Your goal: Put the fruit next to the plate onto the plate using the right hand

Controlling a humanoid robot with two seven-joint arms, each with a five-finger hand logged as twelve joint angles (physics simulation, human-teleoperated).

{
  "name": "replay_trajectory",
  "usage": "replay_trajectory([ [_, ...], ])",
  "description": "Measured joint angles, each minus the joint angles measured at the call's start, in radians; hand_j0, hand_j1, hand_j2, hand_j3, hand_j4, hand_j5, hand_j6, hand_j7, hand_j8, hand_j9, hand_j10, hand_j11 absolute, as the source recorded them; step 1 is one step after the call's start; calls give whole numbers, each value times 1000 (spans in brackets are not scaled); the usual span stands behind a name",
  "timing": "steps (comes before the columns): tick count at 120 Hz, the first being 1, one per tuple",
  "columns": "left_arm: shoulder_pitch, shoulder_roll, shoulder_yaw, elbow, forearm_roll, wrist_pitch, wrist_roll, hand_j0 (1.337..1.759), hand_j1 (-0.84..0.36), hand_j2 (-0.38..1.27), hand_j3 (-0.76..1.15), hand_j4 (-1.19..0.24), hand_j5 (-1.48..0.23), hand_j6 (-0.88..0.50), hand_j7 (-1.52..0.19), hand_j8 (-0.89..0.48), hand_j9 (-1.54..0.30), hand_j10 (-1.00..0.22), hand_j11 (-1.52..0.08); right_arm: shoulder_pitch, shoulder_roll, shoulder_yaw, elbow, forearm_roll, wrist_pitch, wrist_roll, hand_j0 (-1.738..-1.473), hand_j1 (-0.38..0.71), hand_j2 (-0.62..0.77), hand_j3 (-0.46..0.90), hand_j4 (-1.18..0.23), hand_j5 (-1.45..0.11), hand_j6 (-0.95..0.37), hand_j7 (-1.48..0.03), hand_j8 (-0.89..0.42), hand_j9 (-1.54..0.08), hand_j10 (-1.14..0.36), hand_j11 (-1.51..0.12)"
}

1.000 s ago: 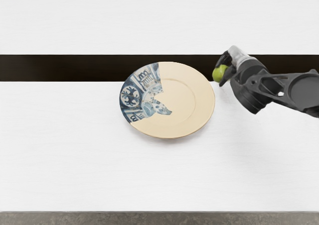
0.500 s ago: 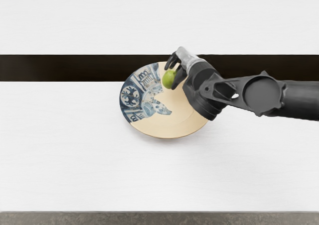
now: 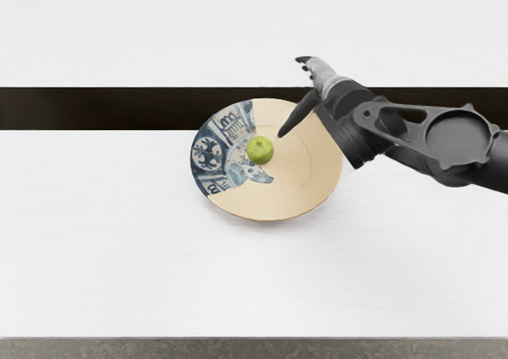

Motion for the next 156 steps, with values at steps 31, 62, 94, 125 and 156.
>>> replay_trajectory([
  [31,0,0,0,0,0,0,0,1658,337,2,0,-10,-13,-10,-13,-10,-13,-10,-13,-127,-175,170,157,2,0,0,-1658,-328,9,0,-23,-33,-16,-31,-15,-33,-24,-33],
  [62,0,0,0,0,0,0,0,1658,337,2,0,-10,-13,-10,-13,-10,-13,-10,-13,-369,-285,518,214,1,157,0,-1658,-343,3,0,-6,-9,-4,-9,-4,-9,-7,-9],
  [94,0,0,0,0,0,0,0,1658,337,2,0,-10,-13,-10,-13,-10,-13,-10,-13,-628,-314,923,227,2,758,0,-1658,-348,1,0,-2,-3,-1,-2,-1,-3,-2,-3],
  [125,0,0,0,0,0,0,0,1658,337,2,0,-10,-13,-10,-13,-10,-13,-10,-13,-741,-293,1102,72,122,1133,0,-1658,-349,1,0,0,-1,0,-1,0,-1,0,-1],
  [156,0,0,0,0,0,0,0,1658,337,2,0,-10,-13,-10,-13,-10,-13,-10,-13,-735,-289,1176,-81,240,1215,0,-1658,-349,1,0,0,0,1,0,1,0,0,0],
])
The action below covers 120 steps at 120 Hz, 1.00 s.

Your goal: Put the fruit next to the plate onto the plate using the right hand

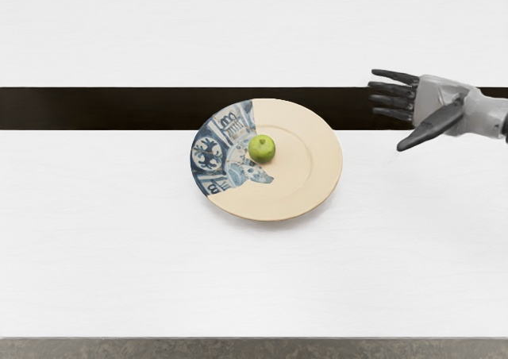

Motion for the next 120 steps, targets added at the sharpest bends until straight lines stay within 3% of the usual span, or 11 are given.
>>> replay_trajectory([
  [49,0,0,0,0,0,0,0,1658,337,2,0,-10,-13,-10,-13,-10,-13,-10,-13,-35,19,157,-150,23,7,0,-1658,-349,1,0,0,0,2,0,1,0,1,0],
  [120,-18,0,-3,9,6,0,0,1658,337,2,0,-10,-13,-10,-13,-10,-13,-10,-13,-43,20,171,-179,21,7,0,-1658,-349,1,0,0,0,2,0,2,0,1,0],
])
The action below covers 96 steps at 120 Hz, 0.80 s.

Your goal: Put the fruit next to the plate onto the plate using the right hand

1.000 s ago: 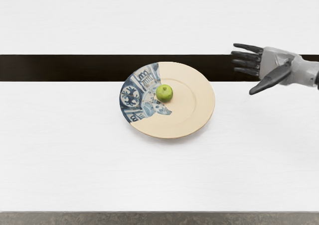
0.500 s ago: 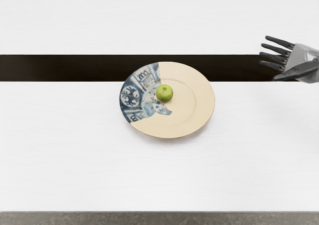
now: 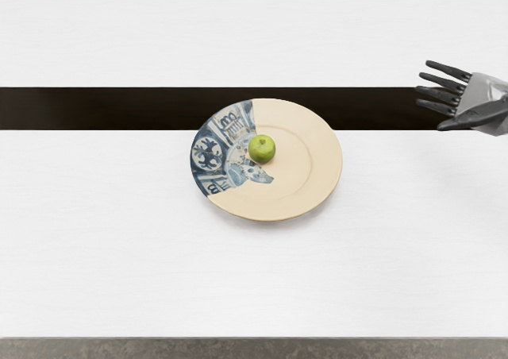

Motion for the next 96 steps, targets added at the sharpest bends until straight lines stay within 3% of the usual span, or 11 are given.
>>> replay_trajectory([
  [96,0,0,0,0,0,0,0,1658,337,2,0,-10,-13,-10,-13,-10,-13,-10,-13,0,0,0,-1,0,0,0,-1658,-349,1,0,0,0,2,0,2,0,1,0],
])
